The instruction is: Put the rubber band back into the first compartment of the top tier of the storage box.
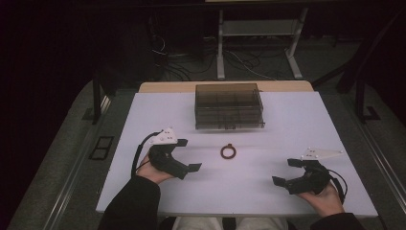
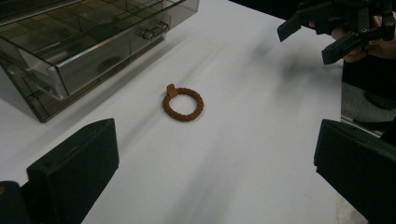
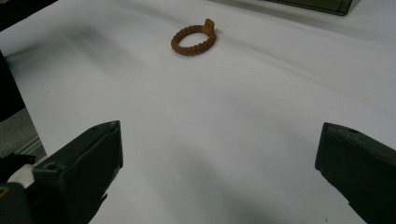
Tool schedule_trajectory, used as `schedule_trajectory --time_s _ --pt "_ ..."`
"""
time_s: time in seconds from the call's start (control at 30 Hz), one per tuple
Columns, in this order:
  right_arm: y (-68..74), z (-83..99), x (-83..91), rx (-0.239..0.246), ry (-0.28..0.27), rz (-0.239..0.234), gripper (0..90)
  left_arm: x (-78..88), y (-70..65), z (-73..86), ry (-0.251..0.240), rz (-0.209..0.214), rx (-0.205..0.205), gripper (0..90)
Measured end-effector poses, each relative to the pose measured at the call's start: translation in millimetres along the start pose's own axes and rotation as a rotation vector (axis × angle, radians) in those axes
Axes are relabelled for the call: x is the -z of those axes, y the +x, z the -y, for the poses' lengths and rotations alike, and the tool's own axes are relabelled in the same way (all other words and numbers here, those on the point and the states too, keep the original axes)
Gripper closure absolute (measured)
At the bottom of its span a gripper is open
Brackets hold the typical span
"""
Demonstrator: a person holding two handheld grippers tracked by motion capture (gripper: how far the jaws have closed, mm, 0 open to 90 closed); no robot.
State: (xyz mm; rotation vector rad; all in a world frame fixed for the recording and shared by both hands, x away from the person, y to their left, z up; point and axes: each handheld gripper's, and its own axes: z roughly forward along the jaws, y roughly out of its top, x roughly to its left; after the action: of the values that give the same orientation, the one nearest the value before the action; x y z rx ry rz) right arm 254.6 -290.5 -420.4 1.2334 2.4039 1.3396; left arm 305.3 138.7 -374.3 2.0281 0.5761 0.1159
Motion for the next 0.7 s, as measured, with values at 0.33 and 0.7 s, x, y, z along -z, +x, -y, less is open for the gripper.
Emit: schedule_trajectory --time_s 0.33,0.7 --pt "-0.3 0.2 1.2 -0.001 -0.001 0.002 0.2 -9.8 0.1 -11.0 0.028 0.022 -0.019 0.0" --pt "0.0 0.2 0.9 -0.003 0.0 0.0 0.2 -28.2 -0.3 -29.8 0.043 0.052 -0.053 0.0"
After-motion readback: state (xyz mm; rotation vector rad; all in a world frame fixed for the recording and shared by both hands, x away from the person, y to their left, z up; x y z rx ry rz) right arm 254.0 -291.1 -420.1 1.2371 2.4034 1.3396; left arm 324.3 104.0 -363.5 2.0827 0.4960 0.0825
